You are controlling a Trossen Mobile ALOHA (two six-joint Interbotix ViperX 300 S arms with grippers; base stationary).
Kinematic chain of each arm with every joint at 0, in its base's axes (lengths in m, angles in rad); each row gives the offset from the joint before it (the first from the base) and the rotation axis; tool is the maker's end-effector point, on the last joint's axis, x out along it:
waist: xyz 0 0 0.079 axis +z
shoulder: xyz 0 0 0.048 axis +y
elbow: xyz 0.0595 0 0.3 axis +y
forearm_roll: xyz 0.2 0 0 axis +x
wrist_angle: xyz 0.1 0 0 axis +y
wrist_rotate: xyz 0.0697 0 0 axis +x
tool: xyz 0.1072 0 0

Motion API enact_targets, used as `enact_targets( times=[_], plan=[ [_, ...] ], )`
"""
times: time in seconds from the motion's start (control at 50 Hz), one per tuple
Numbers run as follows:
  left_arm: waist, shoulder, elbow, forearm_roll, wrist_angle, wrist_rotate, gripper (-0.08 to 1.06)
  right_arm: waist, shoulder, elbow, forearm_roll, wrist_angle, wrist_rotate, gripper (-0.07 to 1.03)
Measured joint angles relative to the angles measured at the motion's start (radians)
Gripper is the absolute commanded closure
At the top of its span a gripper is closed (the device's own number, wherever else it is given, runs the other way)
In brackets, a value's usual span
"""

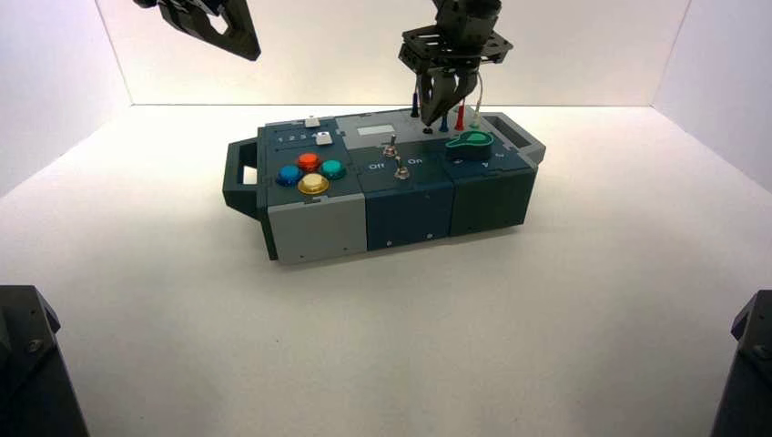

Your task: Insert the black wire.

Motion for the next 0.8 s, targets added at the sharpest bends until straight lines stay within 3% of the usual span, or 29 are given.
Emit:
enact_targets(
  times=[0.56,0.62,0.66,0.7,0.72,0.8],
  plan=[
    [0.002,-0.005,0.000,0.000,0.000,-0.002,1.01,0.003,0.028,-0.003,0.000,-0.009,0.000,0.97],
    [0.002,-0.006,0.000,0.000,0.000,0.000,1.01,0.003,0.029,-0.003,0.000,-0.011,0.000,0.91],
    [0.000,-0.006,0.000,0.000,0.000,0.000,1.01,0.003,0.028,-0.003,0.000,-0.011,0.000,0.79],
    [0.000,-0.006,0.000,0.000,0.000,0.000,1.01,0.003,0.028,-0.003,0.000,-0.011,0.000,0.79],
    [0.000,-0.008,0.000,0.000,0.000,-0.002,1.01,0.003,0.029,-0.003,0.000,-0.015,0.000,0.69],
    [0.000,-0.009,0.000,0.000,-0.002,0.000,1.01,0.005,0.034,-0.011,0.000,-0.023,0.005,0.67]
  ],
)
